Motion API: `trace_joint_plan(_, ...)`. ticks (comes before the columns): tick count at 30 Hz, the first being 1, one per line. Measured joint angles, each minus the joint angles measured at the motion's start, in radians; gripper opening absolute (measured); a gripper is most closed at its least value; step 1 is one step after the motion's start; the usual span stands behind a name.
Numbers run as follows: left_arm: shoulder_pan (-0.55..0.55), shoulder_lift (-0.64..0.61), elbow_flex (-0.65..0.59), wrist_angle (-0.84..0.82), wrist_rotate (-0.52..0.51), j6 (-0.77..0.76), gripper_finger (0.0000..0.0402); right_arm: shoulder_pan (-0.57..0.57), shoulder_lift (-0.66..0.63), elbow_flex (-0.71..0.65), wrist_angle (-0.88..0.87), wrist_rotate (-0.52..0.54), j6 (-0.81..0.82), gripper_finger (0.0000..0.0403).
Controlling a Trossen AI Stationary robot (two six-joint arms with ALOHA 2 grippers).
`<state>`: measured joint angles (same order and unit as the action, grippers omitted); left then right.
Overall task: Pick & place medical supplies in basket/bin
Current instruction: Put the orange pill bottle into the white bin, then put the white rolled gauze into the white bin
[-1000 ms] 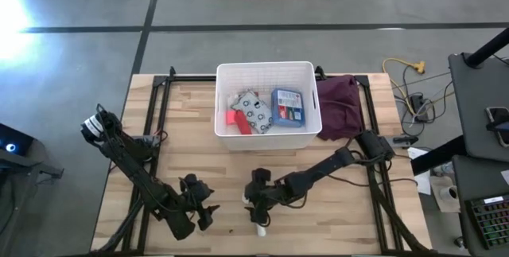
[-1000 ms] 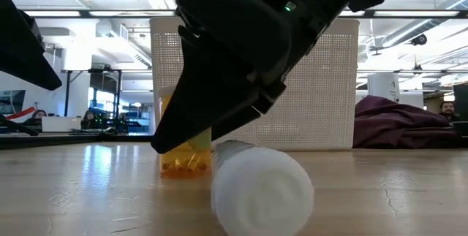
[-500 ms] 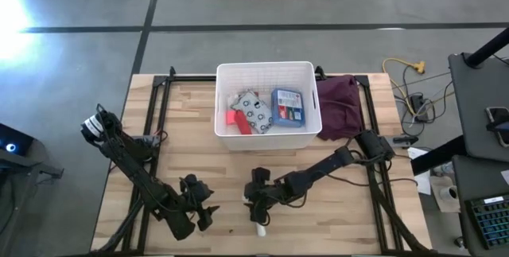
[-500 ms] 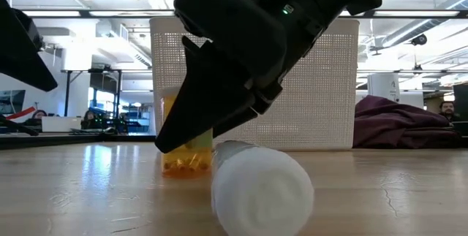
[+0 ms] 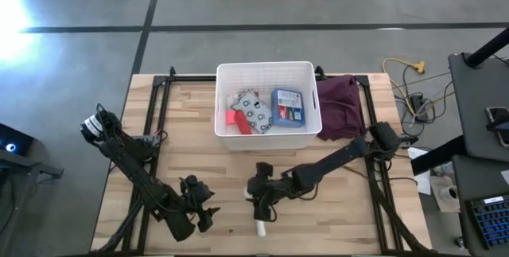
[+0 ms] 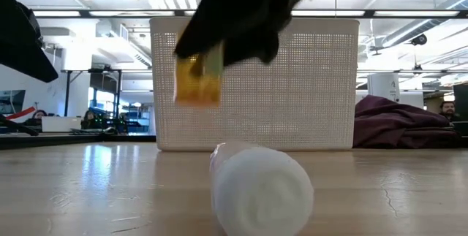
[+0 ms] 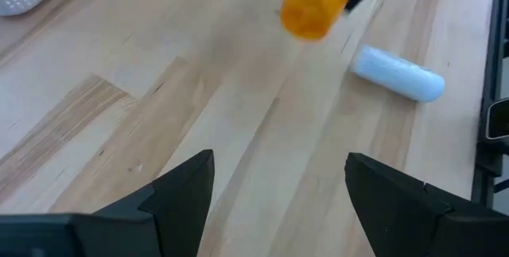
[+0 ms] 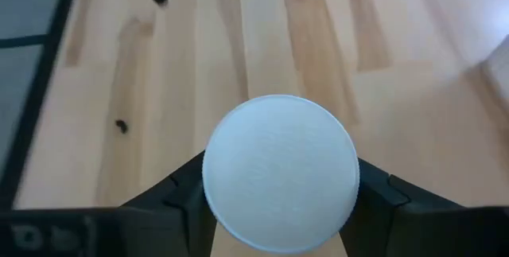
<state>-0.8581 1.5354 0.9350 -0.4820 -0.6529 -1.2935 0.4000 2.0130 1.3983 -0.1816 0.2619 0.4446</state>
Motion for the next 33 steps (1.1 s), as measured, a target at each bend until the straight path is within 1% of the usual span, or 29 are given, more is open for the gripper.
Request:
trace_joint_plan(5,0.000,-0.006,0.002,-0.002,0.000,0.001,0.0262,-0.009,-0.103,0.000,-0.077,0.002,0.009,0.0188)
trace_joint_plan(7,0.000,-0.017,0.002,-0.006,0.000,0.001,0.0262,-0.014,-0.155,0.002,-0.103,0.023,0.019,0.0189)
trace_joint_plan(13,0.001,-0.035,0.002,-0.017,-0.011,0.001,0.0262,-0.039,-0.323,0.074,-0.237,0.248,0.003,0.0188)
trace_joint_plan(17,0.003,-0.041,0.002,-0.018,-0.050,0.001,0.0262,-0.112,-0.402,0.106,-0.289,0.350,-0.027,0.0188)
trace_joint_plan(19,0.009,-0.046,0.003,-0.019,-0.063,0.001,0.0262,-0.173,-0.431,0.115,-0.305,0.369,-0.061,0.0188)
trace_joint_plan(22,0.019,-0.050,0.013,-0.020,-0.064,0.001,0.0262,-0.286,-0.439,0.122,-0.362,0.361,-0.104,0.0188)
trace_joint_plan(26,0.029,-0.052,0.034,-0.016,-0.064,0.001,0.0262,-0.439,-0.407,0.121,-0.419,0.167,-0.138,0.0198)
trace_joint_plan(28,0.030,-0.052,0.044,-0.018,-0.064,0.001,0.0262,-0.488,-0.384,0.121,-0.440,0.119,-0.162,0.0216)
trace_joint_plan(33,0.030,-0.052,0.067,-0.017,-0.064,0.000,0.0262,-0.551,-0.356,0.119,-0.434,0.102,-0.169,0.0282)
